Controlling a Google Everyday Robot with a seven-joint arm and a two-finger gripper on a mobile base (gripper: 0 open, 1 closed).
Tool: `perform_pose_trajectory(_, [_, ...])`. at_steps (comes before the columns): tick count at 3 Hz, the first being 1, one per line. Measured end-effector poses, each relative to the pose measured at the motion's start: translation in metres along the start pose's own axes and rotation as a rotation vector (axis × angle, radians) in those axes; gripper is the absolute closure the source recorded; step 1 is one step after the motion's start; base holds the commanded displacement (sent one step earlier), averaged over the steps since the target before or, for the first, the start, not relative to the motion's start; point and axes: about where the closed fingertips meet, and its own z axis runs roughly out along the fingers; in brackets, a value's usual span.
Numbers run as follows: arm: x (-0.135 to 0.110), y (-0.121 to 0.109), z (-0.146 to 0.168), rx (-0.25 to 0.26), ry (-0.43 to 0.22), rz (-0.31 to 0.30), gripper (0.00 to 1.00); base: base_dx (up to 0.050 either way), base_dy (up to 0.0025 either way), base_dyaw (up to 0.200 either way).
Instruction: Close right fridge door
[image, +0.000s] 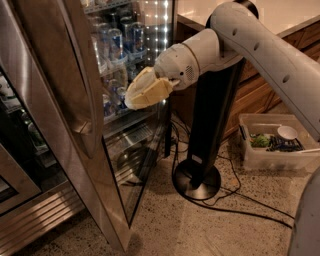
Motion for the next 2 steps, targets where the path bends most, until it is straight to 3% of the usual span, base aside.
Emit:
perform_pose_trajectory(1, [-0.0019,-0.0029,0.0034,0.056,-0.022,0.013,1.0,0.037,0.00259,0.132])
perform_pose_trajectory(2, [-0.0019,-0.0029,0.0034,0.056,-0.022,0.013,1.0,0.0,-0.00019,0.19])
